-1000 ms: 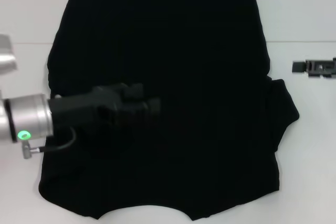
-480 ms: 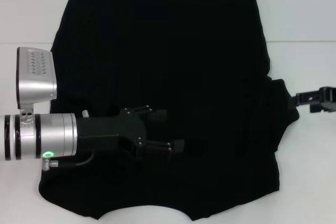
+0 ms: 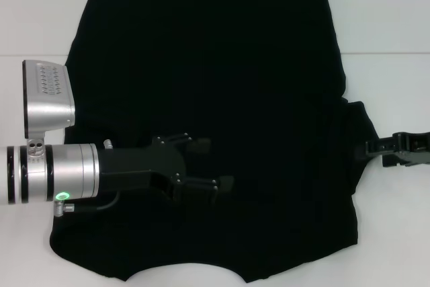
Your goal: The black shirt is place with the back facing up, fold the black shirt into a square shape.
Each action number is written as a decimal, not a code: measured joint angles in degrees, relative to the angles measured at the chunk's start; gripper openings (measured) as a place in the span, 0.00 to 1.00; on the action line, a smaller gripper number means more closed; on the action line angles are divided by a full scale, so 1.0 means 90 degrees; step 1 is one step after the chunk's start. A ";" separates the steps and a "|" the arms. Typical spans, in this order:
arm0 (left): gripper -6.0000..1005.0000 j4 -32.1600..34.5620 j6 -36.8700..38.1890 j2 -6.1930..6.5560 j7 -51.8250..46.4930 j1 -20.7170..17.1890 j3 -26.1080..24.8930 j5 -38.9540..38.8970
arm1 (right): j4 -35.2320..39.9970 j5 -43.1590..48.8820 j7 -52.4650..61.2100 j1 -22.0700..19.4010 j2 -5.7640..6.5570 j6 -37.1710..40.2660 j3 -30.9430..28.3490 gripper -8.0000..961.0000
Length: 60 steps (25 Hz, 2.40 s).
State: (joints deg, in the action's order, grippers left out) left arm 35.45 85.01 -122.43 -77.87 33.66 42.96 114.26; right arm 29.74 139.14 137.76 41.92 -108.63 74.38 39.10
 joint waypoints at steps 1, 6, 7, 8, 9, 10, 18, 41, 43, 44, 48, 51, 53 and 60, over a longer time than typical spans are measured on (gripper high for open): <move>0.96 -0.0001 -0.0004 0.0000 0.0001 0.0000 0.0000 0.0000 | -0.0040 0.0001 0.0030 -0.0005 0.0000 -0.0015 -0.0002 0.92; 0.96 -0.0004 -0.0021 0.0000 0.0074 -0.0003 0.0003 0.0014 | -0.0262 0.0001 0.0320 -0.0003 -0.0021 -0.0214 -0.0040 0.92; 0.95 -0.0004 -0.0036 0.0000 0.0081 -0.0005 0.0003 0.0015 | -0.0311 -0.0007 0.0408 0.0005 -0.0026 -0.0304 -0.0044 0.92; 0.95 -0.0004 -0.0059 0.0000 0.0084 -0.0006 0.0003 0.0016 | -0.0342 -0.0018 0.0469 0.0010 -0.0035 -0.0369 -0.0047 0.92; 0.95 -0.0004 -0.0097 0.0000 0.0087 -0.0008 0.0003 0.0031 | -0.0355 -0.0029 0.0502 0.0013 -0.0045 -0.0410 -0.0048 0.92; 0.95 -0.0004 -0.0097 0.0000 0.0087 -0.0008 0.0003 0.0031 | -0.0362 -0.0061 0.0527 0.0015 -0.0065 -0.0454 -0.0056 0.92; 0.95 -0.0004 -0.0171 0.0000 0.0096 0.0001 0.0001 0.0145 | -0.0404 -0.0393 0.0591 -0.0023 -0.0192 -0.0678 -0.0151 0.92; 0.95 0.0043 -0.0200 0.0021 0.0098 -0.0039 -0.0078 0.0157 | -0.0433 -0.0364 0.0588 -0.0073 -0.0361 -0.1239 -0.0245 0.49; 0.95 0.0046 -0.0235 0.0021 0.0098 -0.0039 -0.0078 0.0156 | -0.0433 -0.0363 0.0586 -0.0070 -0.0361 -0.1241 -0.0243 0.44; 0.95 0.0046 -0.0249 0.0021 0.0097 -0.0040 -0.0078 0.0156 | -0.0434 -0.0362 0.0585 -0.0070 -0.0361 -0.1243 -0.0242 0.42; 0.95 0.0046 -0.0256 0.0026 0.0097 -0.0039 -0.0078 0.0156 | -0.0410 -0.0361 0.0577 -0.0083 -0.0361 -0.1272 -0.0242 0.24; 0.95 0.0028 -0.0257 0.0023 0.0097 -0.0035 -0.0075 0.0141 | -0.0371 -0.0354 0.0541 -0.0100 -0.0344 -0.1272 -0.0242 0.13; 0.95 0.0023 -0.0258 0.0018 0.0094 -0.0039 -0.0075 0.0132 | -0.0362 -0.0351 0.0471 -0.0111 -0.0299 -0.1260 -0.0242 0.07; 0.95 -0.0003 -0.0197 -0.0008 -0.0048 -0.0074 -0.0083 0.0007 | -0.0345 -0.0338 -0.0047 -0.0148 0.0008 -0.0959 -0.0232 0.01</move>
State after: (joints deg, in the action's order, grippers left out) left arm 35.43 83.24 -122.51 -78.30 32.99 42.21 114.33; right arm 26.64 136.10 137.33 40.59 -108.55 65.74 37.01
